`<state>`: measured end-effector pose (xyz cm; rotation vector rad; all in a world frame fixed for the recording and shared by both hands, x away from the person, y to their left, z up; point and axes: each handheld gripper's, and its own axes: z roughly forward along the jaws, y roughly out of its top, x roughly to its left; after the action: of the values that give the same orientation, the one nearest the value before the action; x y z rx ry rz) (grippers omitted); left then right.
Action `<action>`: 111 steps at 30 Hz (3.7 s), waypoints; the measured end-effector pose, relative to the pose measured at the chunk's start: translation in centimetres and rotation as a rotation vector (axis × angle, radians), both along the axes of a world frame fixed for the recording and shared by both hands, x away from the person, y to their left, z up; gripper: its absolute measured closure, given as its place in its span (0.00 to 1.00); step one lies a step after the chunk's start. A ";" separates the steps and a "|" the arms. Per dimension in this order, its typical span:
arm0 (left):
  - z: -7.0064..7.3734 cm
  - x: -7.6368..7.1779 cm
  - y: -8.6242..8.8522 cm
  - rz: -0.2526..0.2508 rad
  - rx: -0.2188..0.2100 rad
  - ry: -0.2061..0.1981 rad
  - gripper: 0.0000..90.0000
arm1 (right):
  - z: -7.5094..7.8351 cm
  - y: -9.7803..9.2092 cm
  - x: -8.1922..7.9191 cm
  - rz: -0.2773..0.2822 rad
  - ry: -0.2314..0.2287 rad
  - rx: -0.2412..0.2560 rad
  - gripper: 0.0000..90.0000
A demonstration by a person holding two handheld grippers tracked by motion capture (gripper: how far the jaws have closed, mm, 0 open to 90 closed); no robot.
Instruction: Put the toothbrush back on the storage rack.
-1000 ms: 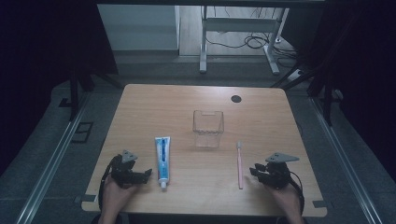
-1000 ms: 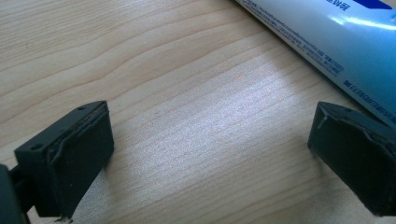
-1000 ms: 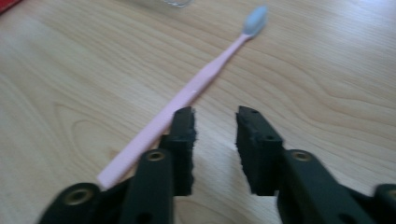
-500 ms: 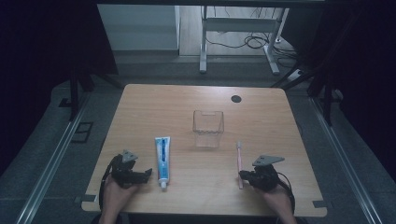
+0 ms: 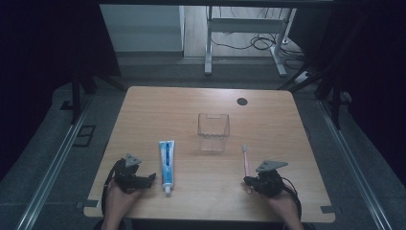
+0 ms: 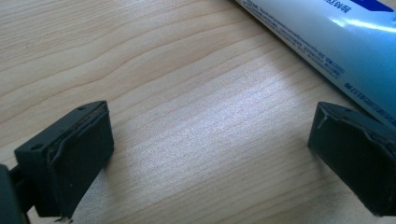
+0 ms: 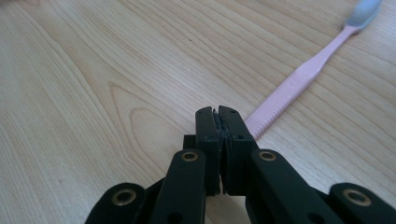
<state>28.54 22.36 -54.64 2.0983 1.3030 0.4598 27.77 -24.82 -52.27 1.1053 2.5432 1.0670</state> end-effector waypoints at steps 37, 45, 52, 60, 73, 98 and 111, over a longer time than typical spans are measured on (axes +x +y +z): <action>0.0 0.0 0.0 0.000 0.001 0.000 0.00 | 0.9 -4.5 1.0 -0.089 -0.011 -0.095 0.86; 0.0 0.0 0.0 0.002 -0.001 0.000 0.00 | 2.3 -4.9 1.7 -0.107 0.019 -0.124 0.78; 0.0 0.0 0.0 0.003 -0.001 0.001 0.00 | 2.9 -4.7 3.4 -0.098 0.084 -0.202 0.72; 0.0 0.0 0.0 0.003 0.000 0.002 0.00 | 3.4 -3.3 5.3 -0.074 0.166 -0.281 0.70; 0.0 0.0 0.0 0.002 -0.001 0.002 0.00 | 3.7 -1.4 8.1 -0.053 0.278 -0.363 0.68; 0.0 0.0 0.0 0.002 0.000 0.002 0.00 | 2.6 2.4 11.7 -0.066 0.399 -0.540 0.71; 0.0 0.0 0.0 0.002 0.000 0.002 0.00 | 2.4 2.5 12.3 -0.055 0.438 -0.568 0.87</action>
<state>28.52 22.35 -54.63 2.0981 1.3069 0.4586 40.07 -22.31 -49.91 1.3207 2.8286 0.0503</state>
